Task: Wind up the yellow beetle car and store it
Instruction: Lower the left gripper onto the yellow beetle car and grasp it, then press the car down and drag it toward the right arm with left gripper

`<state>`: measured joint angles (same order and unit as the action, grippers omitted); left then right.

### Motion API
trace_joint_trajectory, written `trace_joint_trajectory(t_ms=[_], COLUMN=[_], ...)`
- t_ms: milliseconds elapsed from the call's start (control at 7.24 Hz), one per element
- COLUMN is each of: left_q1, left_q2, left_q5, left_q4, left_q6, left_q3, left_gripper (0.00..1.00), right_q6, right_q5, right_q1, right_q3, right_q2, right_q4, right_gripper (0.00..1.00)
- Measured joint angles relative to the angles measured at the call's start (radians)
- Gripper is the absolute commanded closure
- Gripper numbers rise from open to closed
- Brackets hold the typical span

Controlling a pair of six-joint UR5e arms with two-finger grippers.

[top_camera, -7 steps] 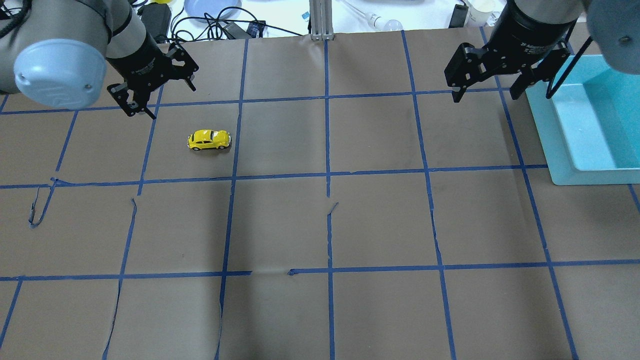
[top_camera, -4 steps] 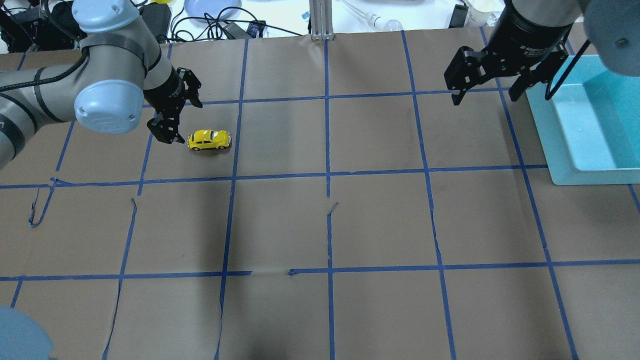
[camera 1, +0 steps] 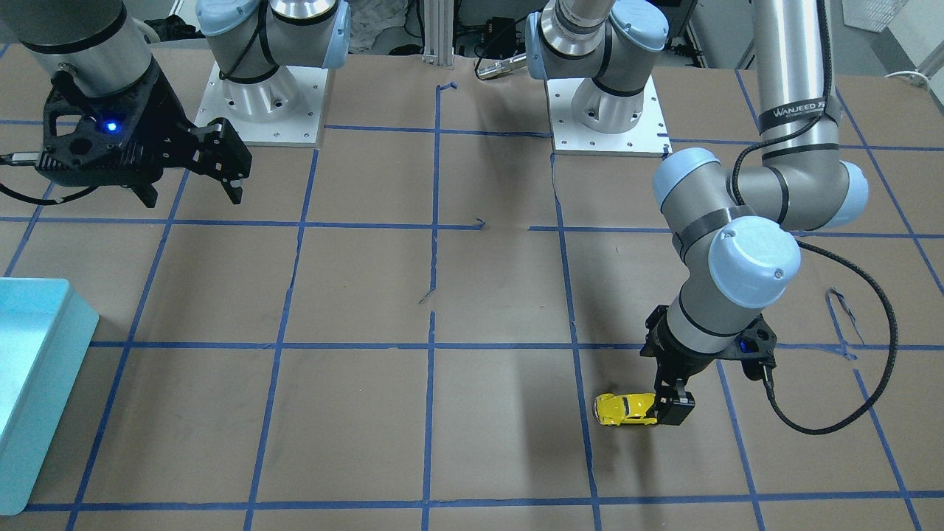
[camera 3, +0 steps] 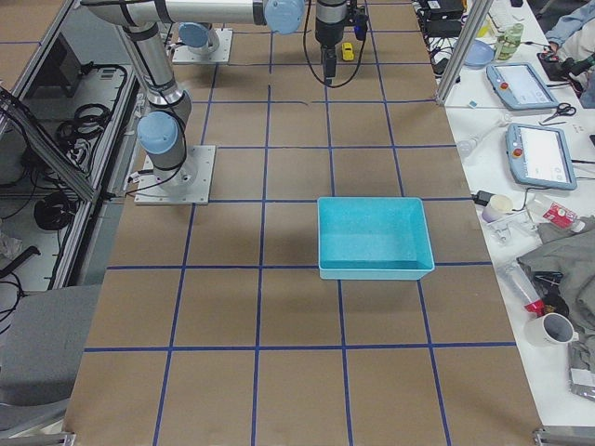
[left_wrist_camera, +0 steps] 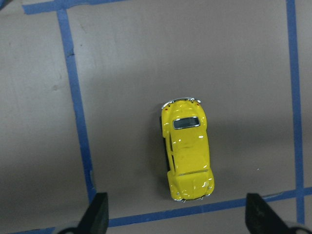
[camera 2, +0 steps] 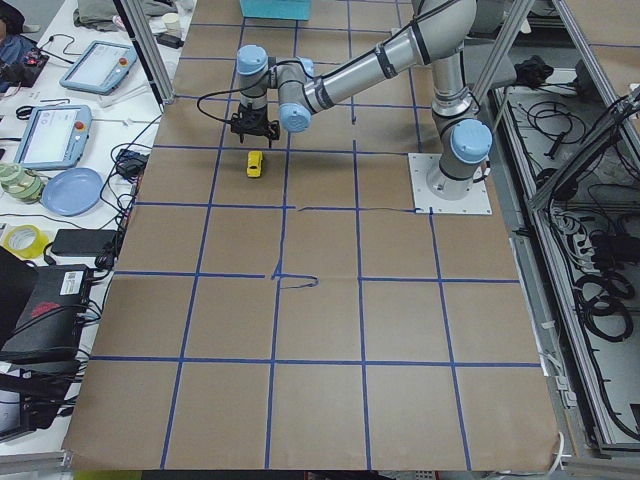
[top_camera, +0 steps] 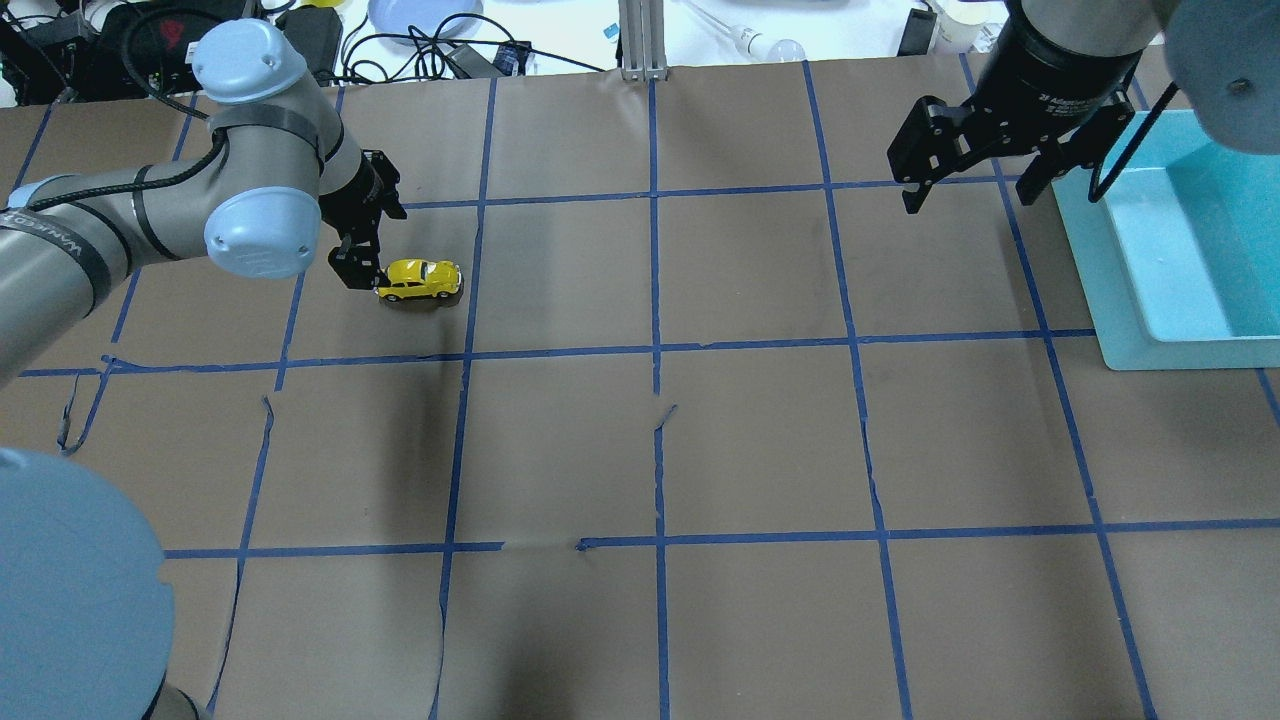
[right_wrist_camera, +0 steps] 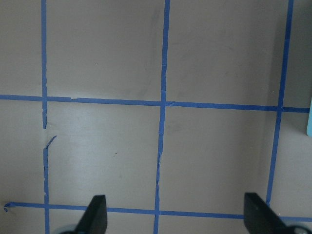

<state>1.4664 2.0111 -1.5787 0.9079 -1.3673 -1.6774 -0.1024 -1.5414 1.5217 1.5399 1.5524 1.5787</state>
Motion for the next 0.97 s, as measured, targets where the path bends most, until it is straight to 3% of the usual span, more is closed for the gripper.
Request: trace_joint_trajectory(t_ms=[829, 967], left_q1=[-0.003, -0.003], left_q2=[0.114, 0.119], left_q5=[-0.006, -0.008], left_q4=[-0.038, -0.038], left_q6=[-0.052, -0.052], left_q3=[0.005, 0.005], left_gripper=[0.00, 0.13], right_q6=[0.002, 0.001], right_q5=[-0.003, -0.005], right_q1=[-0.001, -0.002], right_q3=[0.003, 0.003], right_q2=[0.000, 0.000], right_q4=[0.001, 0.001], right_gripper=[0.00, 0.00])
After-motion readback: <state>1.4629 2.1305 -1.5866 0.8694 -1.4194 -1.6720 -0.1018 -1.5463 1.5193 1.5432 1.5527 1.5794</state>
